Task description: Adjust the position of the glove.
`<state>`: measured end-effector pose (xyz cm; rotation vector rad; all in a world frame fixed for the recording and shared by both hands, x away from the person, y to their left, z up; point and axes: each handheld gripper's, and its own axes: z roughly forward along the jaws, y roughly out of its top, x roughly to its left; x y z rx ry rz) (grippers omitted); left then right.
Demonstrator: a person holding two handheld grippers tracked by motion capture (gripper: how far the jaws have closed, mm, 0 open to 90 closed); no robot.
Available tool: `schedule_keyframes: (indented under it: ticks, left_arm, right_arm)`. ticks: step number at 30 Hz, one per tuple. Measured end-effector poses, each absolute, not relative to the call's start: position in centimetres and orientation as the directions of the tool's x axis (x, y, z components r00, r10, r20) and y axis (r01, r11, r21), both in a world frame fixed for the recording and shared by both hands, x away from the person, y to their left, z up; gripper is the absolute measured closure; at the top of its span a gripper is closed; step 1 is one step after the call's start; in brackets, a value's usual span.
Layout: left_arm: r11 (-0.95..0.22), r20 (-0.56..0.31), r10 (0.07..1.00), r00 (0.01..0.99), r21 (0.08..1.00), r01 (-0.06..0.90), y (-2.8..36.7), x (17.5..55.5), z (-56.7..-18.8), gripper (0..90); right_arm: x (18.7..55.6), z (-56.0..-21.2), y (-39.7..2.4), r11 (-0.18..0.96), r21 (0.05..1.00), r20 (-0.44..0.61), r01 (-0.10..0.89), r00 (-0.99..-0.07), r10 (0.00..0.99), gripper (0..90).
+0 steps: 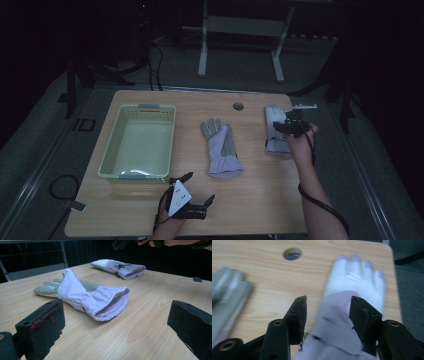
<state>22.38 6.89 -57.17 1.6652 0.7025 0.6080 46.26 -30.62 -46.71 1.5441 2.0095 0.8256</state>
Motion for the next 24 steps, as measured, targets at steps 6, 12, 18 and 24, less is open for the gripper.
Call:
schedule_keyframes:
  ticks: [6,12,18,24]
  left_arm:
    - [-0.137,0.005,0.731,0.683,0.981,0.14,7.0,22.5,-57.2,1.4]
    - [-0.14,0.008,0.729,0.685,0.981,0.137,7.0,22.5,-57.2,1.4]
    - [-0.142,0.013,0.728,0.685,0.981,0.133,7.0,22.4,-57.2,1.4]
    - [-0.139,0.007,0.728,0.685,0.98,0.139,7.0,22.5,-57.2,1.4]
  right_arm:
    - [48.0,-47.6,-33.0,0.165,0.679,-0.008,0.715,-0.218,0.976,51.0]
    - [49.3,-49.3,-33.8,0.105,0.654,0.058,0.75,-0.188,0.981,49.1]
    - [50.2,-51.9,-33.5,0.084,0.606,0.078,0.791,-0.164,0.983,48.1]
    - [50.7,-52.7,-33.6,0.082,0.575,0.115,0.814,-0.18,0.977,61.9]
